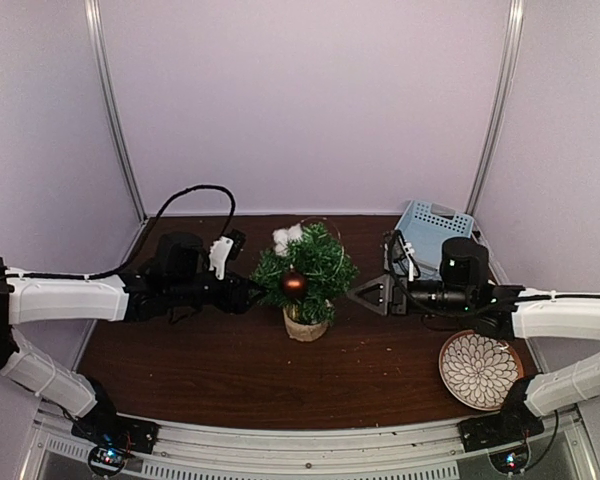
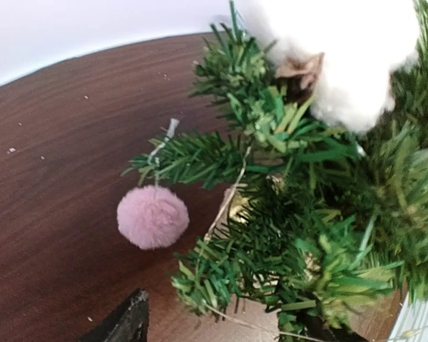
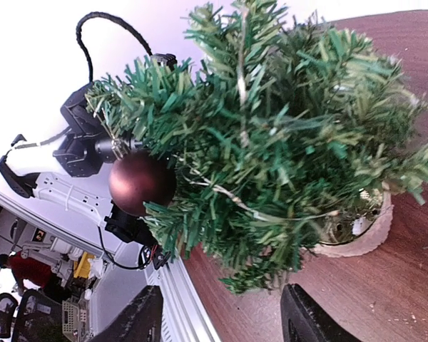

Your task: Decorate the small christmas tree

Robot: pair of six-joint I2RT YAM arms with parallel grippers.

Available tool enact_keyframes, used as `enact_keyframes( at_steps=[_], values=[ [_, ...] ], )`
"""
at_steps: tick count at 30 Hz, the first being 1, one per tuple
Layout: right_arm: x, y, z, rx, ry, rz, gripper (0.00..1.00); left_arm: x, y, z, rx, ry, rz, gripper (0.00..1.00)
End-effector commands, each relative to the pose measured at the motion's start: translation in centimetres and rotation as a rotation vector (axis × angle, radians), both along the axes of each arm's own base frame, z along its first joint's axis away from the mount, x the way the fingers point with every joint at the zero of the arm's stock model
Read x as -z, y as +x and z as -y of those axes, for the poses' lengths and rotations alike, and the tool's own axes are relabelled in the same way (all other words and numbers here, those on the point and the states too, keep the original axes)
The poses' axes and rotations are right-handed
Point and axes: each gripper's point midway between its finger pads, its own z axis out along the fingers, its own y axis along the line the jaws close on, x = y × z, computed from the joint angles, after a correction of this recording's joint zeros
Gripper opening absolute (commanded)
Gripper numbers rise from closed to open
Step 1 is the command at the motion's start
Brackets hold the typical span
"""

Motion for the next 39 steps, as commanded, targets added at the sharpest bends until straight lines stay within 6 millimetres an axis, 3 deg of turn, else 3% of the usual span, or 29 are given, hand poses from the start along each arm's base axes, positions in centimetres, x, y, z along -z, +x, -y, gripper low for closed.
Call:
enact_keyframes(
  at_steps=[1,6,15,20,23,31,39],
  values=[
    [-0.6,0.8,1.5,0.043,-0.04,0.051,0.6,-1.8,2.1,-0.7,-0.047,0.008,0.066,0.69],
    [-0.4,2.1,2.9,0.083,-0.132,0.077,0.6,-1.8,2.9,-1.3,-0.055,0.021,0.07,0.66],
    [-0.7,3.1,3.1,0.08,-0.171,0.104,0.66,-1.4,5.0,-2.0,-0.091,0.014,0.059,0.65],
    [-0.5,5.1,3.5,0.089,-0.179,0.101,0.65,-2.0,4.9,-1.6,-0.072,-0.007,0.069,0.65],
    [-0.5,5.9,3.0,0.06,-0.164,0.09,0.65,-2.2,4.9,-1.9,-0.072,0.002,0.077,0.65],
    [-0.5,5.7,1.1,-0.046,-0.105,0.057,0.63,-2.7,5.7,-1.8,-0.08,-0.001,0.089,0.65],
    [1.0,4.9,-0.2,-0.099,-0.066,-0.018,0.53,-2.8,6.3,-1.5,-0.079,-0.002,0.089,0.65]
  ],
)
